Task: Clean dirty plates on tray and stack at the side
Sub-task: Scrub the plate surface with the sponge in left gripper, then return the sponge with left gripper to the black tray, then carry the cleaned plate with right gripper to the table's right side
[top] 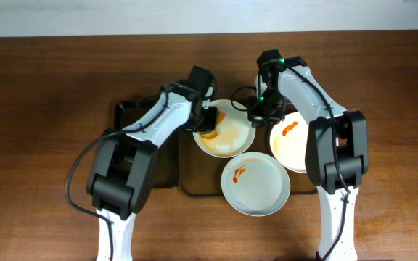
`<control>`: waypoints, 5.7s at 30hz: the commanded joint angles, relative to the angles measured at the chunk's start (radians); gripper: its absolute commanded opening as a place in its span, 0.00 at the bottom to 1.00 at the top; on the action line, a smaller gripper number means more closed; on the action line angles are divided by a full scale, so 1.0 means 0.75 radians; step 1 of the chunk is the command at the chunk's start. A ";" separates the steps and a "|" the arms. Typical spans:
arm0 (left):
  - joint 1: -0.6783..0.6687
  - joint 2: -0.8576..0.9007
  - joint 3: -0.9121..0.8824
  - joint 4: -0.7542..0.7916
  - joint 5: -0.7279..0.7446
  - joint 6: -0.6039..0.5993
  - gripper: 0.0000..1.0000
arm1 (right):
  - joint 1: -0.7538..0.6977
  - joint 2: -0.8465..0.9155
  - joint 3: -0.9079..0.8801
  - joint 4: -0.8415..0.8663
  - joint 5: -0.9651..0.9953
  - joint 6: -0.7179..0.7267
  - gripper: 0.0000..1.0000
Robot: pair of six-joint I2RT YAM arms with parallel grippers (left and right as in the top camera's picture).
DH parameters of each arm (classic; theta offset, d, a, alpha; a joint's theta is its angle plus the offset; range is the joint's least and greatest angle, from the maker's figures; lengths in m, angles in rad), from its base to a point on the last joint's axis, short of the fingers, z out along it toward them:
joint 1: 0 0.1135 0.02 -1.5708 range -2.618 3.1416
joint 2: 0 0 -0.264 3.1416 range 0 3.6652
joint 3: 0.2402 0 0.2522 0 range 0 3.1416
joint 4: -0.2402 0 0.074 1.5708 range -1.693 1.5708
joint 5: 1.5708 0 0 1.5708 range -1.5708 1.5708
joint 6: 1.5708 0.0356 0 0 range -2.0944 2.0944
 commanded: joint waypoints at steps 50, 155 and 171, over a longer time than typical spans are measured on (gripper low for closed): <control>-0.148 -0.180 -0.321 0.297 -0.493 0.109 0.00 | -0.010 0.014 0.002 -0.003 0.024 0.012 0.04; 0.312 -0.417 -0.753 0.461 -0.494 0.051 1.00 | 0.753 -0.538 -0.162 -0.221 1.862 0.706 0.04; 0.311 -0.417 -0.753 0.461 -0.494 0.051 1.00 | 0.087 -0.536 -0.166 0.073 0.270 0.214 0.04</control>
